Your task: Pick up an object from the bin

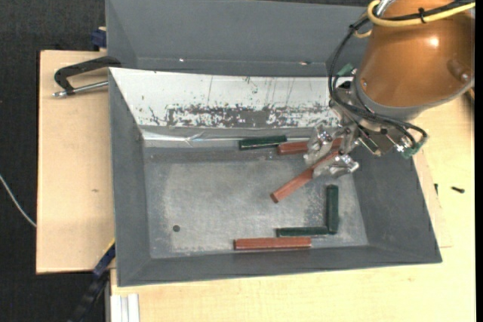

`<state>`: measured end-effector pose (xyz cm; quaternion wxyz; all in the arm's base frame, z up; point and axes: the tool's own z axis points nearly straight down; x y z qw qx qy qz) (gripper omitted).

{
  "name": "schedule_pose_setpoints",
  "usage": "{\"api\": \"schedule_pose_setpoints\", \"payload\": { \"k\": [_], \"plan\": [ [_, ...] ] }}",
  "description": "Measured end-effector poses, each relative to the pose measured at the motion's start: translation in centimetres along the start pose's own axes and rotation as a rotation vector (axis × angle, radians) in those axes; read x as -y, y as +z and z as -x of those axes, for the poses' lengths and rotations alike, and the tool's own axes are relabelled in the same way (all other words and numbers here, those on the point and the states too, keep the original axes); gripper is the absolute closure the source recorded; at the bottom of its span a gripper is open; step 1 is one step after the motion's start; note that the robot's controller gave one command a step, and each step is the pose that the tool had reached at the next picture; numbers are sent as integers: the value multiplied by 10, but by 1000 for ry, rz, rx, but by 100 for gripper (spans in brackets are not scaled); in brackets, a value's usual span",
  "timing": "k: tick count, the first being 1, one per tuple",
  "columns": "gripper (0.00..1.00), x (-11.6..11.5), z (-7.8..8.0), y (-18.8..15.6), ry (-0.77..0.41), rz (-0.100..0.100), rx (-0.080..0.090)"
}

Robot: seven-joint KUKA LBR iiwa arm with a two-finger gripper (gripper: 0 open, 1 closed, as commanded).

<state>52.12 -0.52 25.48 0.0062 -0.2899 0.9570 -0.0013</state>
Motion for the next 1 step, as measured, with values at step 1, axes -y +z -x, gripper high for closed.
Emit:
{"api": "schedule_pose_setpoints", "payload": {
  "k": [1],
  "plan": [
    [100,0,-1,2,0,3,-3]
  ]
}}
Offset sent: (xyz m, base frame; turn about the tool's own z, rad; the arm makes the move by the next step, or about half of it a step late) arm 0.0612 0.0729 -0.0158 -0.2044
